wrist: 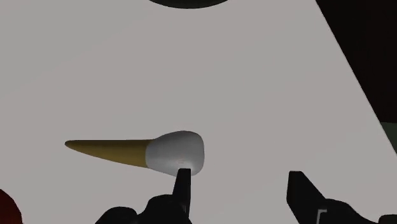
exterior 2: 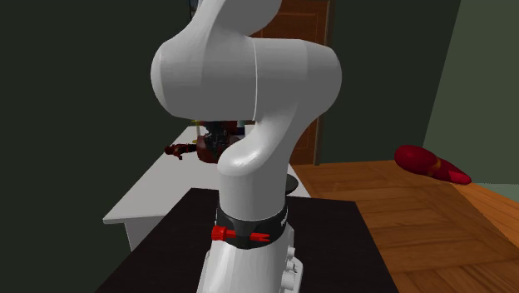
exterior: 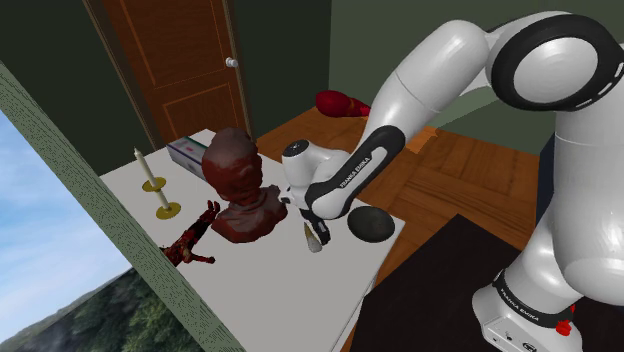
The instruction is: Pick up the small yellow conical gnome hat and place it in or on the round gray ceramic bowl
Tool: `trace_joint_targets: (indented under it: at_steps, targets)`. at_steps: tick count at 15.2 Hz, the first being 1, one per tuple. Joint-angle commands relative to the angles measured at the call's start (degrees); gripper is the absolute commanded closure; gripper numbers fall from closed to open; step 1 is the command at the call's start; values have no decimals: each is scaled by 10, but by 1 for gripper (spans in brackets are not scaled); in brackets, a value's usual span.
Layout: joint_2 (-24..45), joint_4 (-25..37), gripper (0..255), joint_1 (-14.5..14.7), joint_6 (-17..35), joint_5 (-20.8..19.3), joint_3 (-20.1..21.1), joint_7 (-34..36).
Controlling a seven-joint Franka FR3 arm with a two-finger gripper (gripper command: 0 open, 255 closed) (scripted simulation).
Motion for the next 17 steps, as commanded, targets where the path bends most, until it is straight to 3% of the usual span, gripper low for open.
trace_joint_targets:
  at_steps: [1, 4, 6, 8, 10, 17]
  targets:
    - [4, -22, 0, -41, 53, -16, 15, -143]
    - [44, -22, 0, -137, 128, -37, 62, -412]
    - [90, 7, 0, -208, 148, -52, 107, -592]
    - [150, 56, 0, -272, 142, -72, 157, -767]
    - [212, 114, 0, -317, 116, -94, 200, -915]
    - [258, 135, 0, -292, 145, -113, 175, -902]
